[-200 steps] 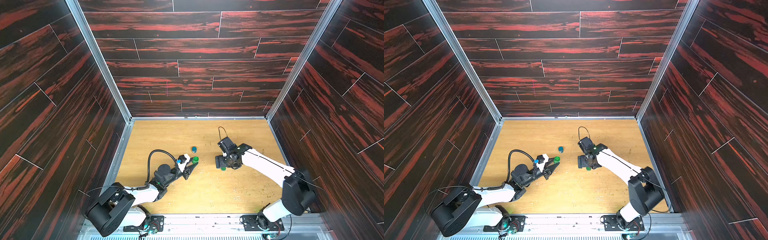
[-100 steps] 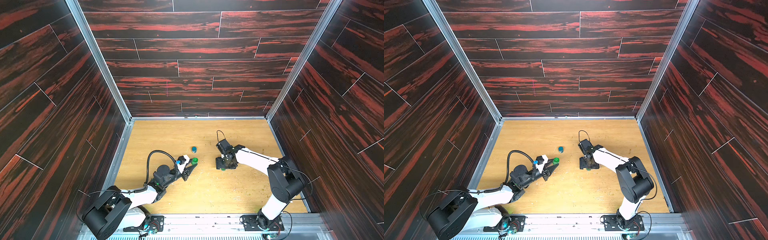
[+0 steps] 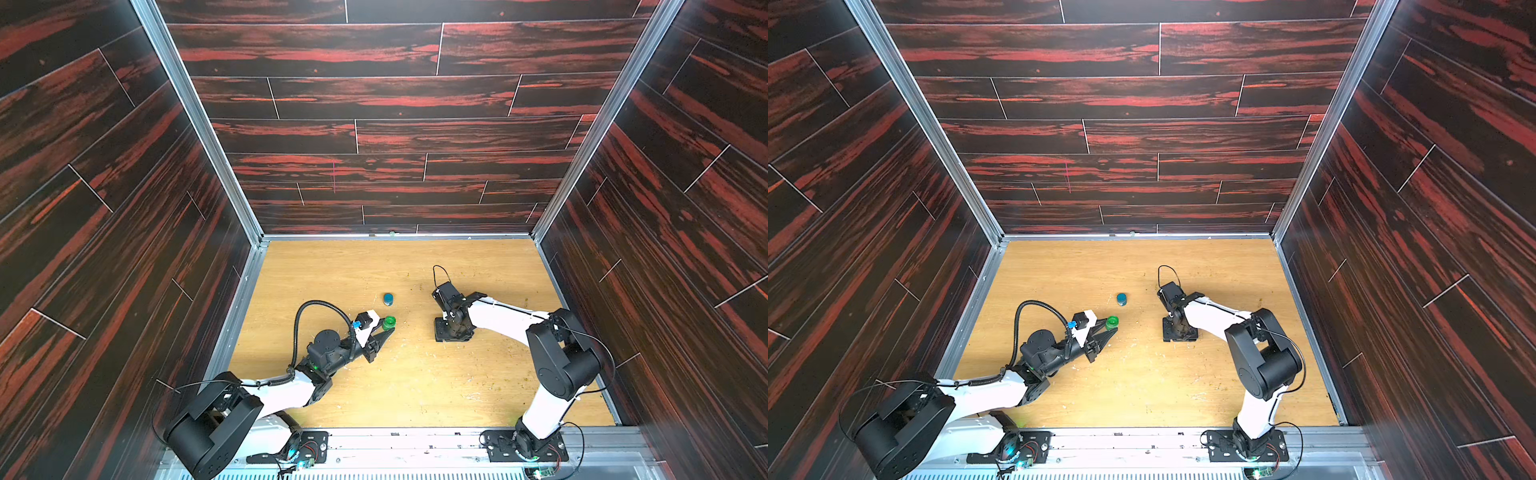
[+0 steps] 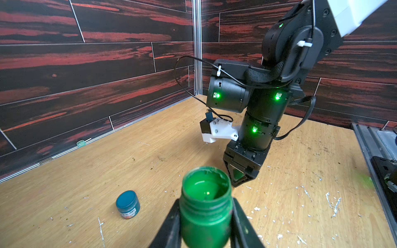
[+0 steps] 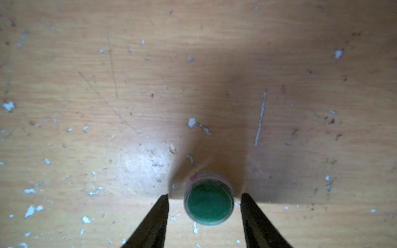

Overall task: Close the paint jar lid
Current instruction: Pick up the lid from the center of the board.

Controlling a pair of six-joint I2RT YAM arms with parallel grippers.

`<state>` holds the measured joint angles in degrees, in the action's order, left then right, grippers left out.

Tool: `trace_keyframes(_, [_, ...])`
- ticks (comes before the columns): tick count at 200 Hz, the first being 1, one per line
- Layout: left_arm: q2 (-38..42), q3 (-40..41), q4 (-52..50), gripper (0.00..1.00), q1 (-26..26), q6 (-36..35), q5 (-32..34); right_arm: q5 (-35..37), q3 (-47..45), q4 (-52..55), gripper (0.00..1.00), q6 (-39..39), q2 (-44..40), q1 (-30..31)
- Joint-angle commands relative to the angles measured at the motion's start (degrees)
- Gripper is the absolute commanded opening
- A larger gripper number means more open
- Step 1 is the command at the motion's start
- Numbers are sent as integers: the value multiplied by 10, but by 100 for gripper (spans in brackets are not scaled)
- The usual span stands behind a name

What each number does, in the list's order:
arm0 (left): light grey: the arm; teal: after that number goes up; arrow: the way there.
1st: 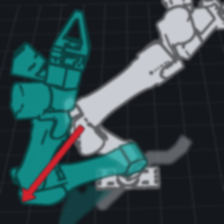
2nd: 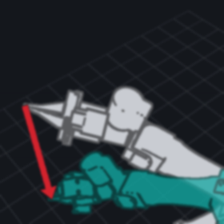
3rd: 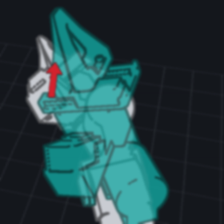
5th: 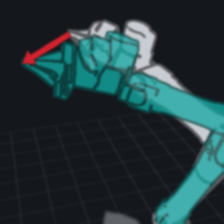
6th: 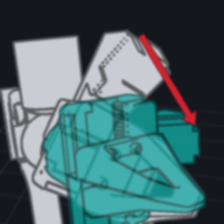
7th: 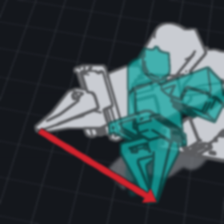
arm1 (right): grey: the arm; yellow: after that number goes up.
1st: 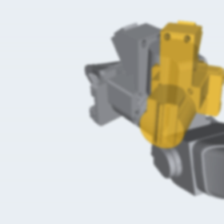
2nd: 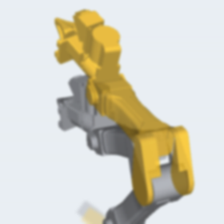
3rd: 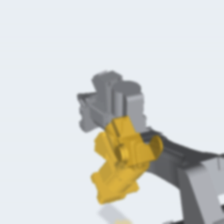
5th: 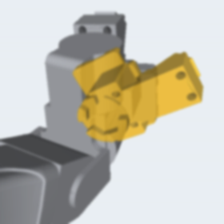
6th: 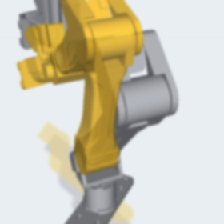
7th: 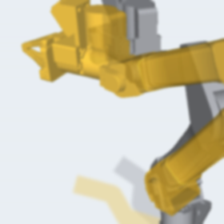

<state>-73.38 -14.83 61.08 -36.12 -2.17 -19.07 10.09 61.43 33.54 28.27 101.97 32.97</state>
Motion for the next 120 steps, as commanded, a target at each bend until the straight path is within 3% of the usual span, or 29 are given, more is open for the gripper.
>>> trace_keyframes(1, [14,2,6,23,-3,-10,-2,1,-5,0,55,-1,14,-2])
trace_keyframes(120, [8,2,7,23,-3,-9,-2,20,-8,6,42,2,24,-2])
